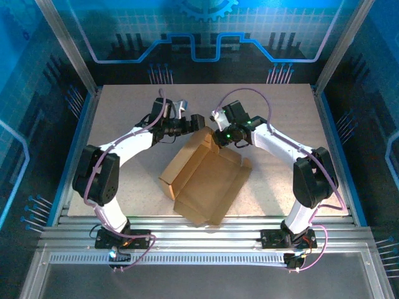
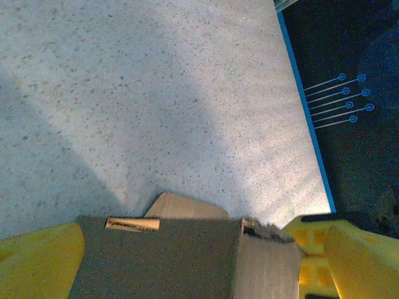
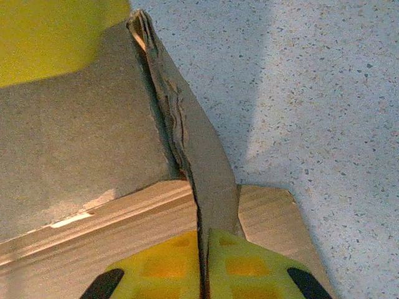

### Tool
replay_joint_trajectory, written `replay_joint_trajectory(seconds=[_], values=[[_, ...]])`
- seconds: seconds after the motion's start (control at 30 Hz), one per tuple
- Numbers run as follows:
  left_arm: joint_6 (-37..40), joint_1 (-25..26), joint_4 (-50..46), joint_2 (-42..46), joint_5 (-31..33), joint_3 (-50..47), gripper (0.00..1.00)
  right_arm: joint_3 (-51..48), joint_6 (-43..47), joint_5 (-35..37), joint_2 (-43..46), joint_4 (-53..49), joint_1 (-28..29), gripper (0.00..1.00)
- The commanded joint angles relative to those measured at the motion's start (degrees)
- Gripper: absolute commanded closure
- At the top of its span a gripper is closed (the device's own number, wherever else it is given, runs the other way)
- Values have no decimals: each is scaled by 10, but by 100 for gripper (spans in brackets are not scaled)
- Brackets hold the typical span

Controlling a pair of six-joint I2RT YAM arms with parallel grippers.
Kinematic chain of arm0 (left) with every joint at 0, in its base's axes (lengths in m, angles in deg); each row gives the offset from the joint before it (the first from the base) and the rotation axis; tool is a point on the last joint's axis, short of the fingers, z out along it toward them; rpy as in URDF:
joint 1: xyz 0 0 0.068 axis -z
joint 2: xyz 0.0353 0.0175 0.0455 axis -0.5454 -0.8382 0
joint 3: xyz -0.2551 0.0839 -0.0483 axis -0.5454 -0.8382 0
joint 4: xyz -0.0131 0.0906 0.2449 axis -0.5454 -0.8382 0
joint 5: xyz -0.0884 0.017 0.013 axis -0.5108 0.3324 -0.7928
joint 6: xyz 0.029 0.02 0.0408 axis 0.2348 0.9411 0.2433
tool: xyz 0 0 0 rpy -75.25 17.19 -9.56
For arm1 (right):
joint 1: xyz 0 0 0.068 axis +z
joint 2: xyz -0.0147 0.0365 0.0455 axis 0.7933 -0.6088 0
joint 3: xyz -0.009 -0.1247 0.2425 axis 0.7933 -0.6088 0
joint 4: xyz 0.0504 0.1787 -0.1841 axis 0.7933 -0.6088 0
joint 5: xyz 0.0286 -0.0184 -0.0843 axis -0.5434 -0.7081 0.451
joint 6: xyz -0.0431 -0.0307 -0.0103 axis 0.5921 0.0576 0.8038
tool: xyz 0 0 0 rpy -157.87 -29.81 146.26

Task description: Fold the paper box

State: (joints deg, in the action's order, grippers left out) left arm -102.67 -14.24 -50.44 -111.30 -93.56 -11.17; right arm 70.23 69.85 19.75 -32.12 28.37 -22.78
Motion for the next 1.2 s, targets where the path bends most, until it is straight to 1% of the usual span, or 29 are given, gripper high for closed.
replay_joint_trajectory(seconds=[0.0, 0.23, 0.43, 0.67, 0.8, 1.0, 1.1, 1.17], values=[[-5, -4, 9, -28, -32, 36, 1, -1, 8, 2, -25, -43, 14, 90], [15, -3, -47, -71, -29, 80, 1, -3, 8, 5, -25, -43, 15, 90], [23, -2, -63, -89, -24, 91, 1, -5, 4, 5, -23, -40, 17, 89], [37, 1, -82, -106, -11, 99, 1, -6, -2, 5, -17, -37, 18, 85], [37, 4, -81, -113, -8, 98, 1, -5, -13, -4, -9, -34, 18, 81], [46, 9, -84, -112, -1, 95, 1, -26, -24, -25, 43, -14, 12, 74], [47, 9, -84, -114, 0, 94, 1, -46, -26, -49, 80, -4, 3, 68], [48, 10, -84, -114, 2, 94, 1, -68, -35, -68, 111, 12, -11, 59]])
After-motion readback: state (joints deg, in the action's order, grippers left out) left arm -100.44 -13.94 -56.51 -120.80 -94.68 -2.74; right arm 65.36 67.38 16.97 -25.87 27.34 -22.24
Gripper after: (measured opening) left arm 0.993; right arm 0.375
